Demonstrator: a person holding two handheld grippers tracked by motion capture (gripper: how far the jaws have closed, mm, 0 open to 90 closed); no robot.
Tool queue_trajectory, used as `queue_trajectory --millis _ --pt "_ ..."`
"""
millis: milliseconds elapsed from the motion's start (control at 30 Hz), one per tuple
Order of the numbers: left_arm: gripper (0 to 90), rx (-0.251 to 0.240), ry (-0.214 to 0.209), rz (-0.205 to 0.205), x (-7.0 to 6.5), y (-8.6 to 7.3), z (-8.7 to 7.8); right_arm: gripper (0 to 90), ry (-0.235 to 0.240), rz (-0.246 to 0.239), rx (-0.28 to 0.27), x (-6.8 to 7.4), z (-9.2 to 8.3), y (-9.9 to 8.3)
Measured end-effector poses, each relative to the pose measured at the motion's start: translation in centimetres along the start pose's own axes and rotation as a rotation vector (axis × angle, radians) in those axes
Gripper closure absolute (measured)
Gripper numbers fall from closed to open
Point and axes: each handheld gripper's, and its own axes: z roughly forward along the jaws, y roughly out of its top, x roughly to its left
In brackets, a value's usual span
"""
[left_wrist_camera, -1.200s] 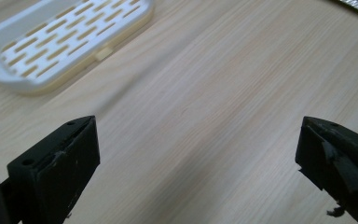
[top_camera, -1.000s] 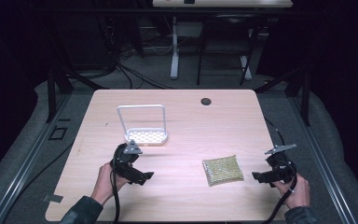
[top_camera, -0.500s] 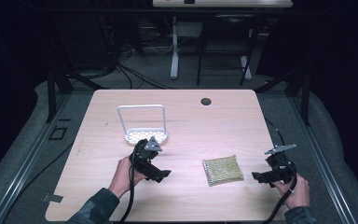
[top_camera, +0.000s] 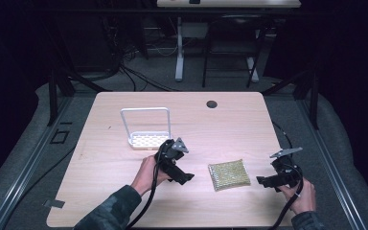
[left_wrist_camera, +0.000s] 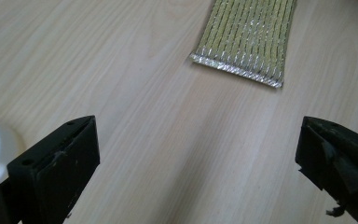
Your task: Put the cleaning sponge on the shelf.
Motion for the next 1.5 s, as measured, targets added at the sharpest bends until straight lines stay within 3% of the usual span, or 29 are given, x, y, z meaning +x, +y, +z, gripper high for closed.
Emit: queue_trajectory --millis 133,167,267,300,633,700,767,833,933,1000,1267,1500 --pt "0.0 -0.012 -0.024 0.009 -0.8 1.5 1.4 13.5 -0.004 0.005 -0.015 -0.1 -0.2 0.0" --pt "0.0 -0.007 -0.028 0.038 -1.5 2.5 2.3 13.5 -0.005 0.0 -0.008 -0.1 -0.1 0.0" --pt "0.0 -0.011 -0.058 0.046 -2.1 3.2 3.4 13.5 -0.006 -0.006 -0.002 0.1 0.0 0.0" --pt "0.0 0.013 -0.064 0.077 -2.6 4.0 4.6 13.5 -0.004 -0.005 -0.005 0.1 0.0 0.1" --pt "0.0 0.052 -0.119 0.118 -3.8 6.0 9.0 13.5 0.007 -0.002 -0.003 0.0 0.1 0.1" --pt "0.0 0.096 -0.091 0.162 -3.9 6.3 9.9 13.5 0.015 -0.006 -0.004 -0.1 0.1 0.2" --pt "0.0 0.083 -0.101 0.134 -3.7 6.4 10.3 13.5 0.017 -0.001 -0.008 0.0 0.0 0.3" --pt "0.0 0.109 -0.078 0.15 -3.4 6.5 11.1 13.5 0.017 -0.006 -0.025 0.1 -0.2 0.3" --pt "0.0 0.09 -0.09 0.12 -3.2 6.5 11.4 13.5 0.022 -0.008 -0.023 0.2 -0.1 0.3" --pt "0.0 0.108 -0.083 0.133 -3.2 6.5 11.9 13.5 0.021 -0.012 -0.015 0.3 0.0 0.3" --pt "0.0 0.085 -0.085 0.139 -4.2 6.6 12.4 13.5 0.015 -0.013 -0.013 0.2 0.0 0.3" --pt "4.6 0.127 -0.063 0.167 -4.6 6.3 13.0 13.6 0.016 -0.009 -0.007 0.2 0.0 0.3"
